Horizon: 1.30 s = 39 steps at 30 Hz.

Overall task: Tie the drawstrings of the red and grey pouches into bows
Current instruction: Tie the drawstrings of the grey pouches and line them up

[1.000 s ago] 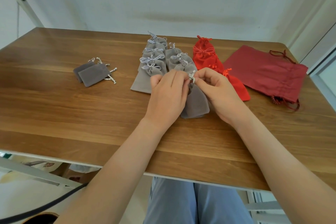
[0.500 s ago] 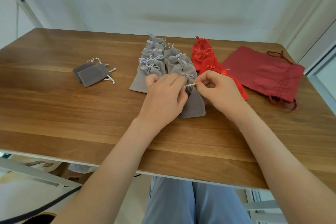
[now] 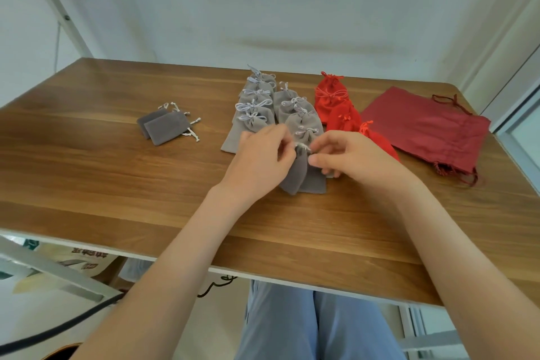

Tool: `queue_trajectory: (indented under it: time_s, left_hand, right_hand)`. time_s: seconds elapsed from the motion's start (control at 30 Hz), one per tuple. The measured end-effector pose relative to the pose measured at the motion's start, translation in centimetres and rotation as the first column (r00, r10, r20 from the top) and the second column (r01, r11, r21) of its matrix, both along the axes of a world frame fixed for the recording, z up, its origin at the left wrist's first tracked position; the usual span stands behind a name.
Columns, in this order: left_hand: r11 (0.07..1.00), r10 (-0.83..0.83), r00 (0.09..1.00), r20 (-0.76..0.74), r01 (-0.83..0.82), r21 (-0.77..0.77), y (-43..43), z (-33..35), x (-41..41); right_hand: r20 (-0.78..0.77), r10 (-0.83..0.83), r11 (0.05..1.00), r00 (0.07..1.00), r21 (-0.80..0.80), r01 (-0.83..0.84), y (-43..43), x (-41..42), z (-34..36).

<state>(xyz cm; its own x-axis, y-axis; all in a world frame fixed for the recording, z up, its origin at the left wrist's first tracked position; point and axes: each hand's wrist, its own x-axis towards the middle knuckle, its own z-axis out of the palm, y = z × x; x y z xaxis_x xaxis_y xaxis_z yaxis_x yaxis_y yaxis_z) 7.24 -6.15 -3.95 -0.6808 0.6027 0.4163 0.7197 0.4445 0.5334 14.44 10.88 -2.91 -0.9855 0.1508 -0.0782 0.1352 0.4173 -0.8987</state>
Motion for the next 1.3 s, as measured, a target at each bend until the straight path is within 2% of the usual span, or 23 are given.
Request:
queue_trajectory:
  time_s: [0.1, 0.17, 0.3, 0.4, 0.57, 0.67, 0.73, 0.87, 0.97, 1.03, 1.17, 1.3]
  left_hand:
    - [0.999, -0.035, 0.977, 0.210, 0.042, -0.030, -0.6, -0.1, 0.3]
    - [1.000, 0.002, 0.960, 0.281, 0.003, -0.016, -1.0, -0.1, 0.6]
    - [0.995, 0.097, 0.950, 0.296, -0.099, -0.009, -1.3, 0.4, 0.9]
    - [0.989, 0.139, 0.941, 0.308, -0.116, -0.092, -1.5, 0.7, 1.2]
    - [0.994, 0.043, 0.893, 0.448, 0.007, -0.109, -1.5, 1.0, 1.9]
    - [0.995, 0.009, 0.881, 0.473, 0.039, -0.093, -1.6, 1.1, 2.0]
    - [0.994, 0.053, 0.909, 0.413, -0.008, -0.111, -1.9, 1.0, 1.6]
    - [0.952, 0.281, 0.952, 0.123, -0.261, -0.158, -2.9, 0.4, 0.1]
    - [0.887, 0.416, 0.910, 0.007, -0.404, -0.225, -4.1, -0.6, -1.9]
    - [0.826, 0.485, 0.873, -0.055, -0.478, -0.300, -4.8, -1.2, -3.1]
    - [0.718, 0.582, 0.804, -0.120, -0.578, -0.389, -6.5, -1.7, -5.5]
    - [0.647, 0.640, 0.755, -0.142, -0.629, -0.430, -8.3, -2.1, -7.9]
  right_hand:
    - [-0.007, -0.012, 0.997, 1.000, 0.070, 0.013, 0.0, -0.1, 0.1]
    - [-0.011, 0.005, 0.997, 1.000, 0.074, -0.004, -0.2, 0.0, 0.5]
    - [-0.003, 0.022, 0.992, 1.000, 0.122, -0.022, -0.6, 0.3, 1.0]
    - [0.013, 0.019, 0.978, 1.000, 0.205, -0.021, -0.9, 0.6, 0.8]
    - [-0.001, 0.021, 0.969, 1.000, 0.245, -0.020, -1.8, 0.8, 0.3]
    - [-0.005, 0.008, 0.964, 1.000, 0.267, -0.006, -1.9, 0.9, 0.2]
    - [-0.009, 0.003, 0.959, 1.000, 0.284, 0.000, -2.1, 1.0, 0.2]
    - [-0.132, -0.041, 0.943, 0.990, 0.321, 0.082, -2.6, 0.7, 0.5]
    - [-0.259, -0.057, 0.921, 0.964, 0.360, 0.151, -3.6, -0.3, 0.9]
    - [-0.288, -0.023, 0.900, 0.957, 0.411, 0.146, -4.4, -1.3, 0.9]
    - [-0.252, 0.094, 0.851, 0.963, 0.523, 0.054, -6.8, -3.6, 0.8]
    - [-0.207, 0.164, 0.856, 0.964, 0.516, -0.035, -9.1, -5.5, 0.8]
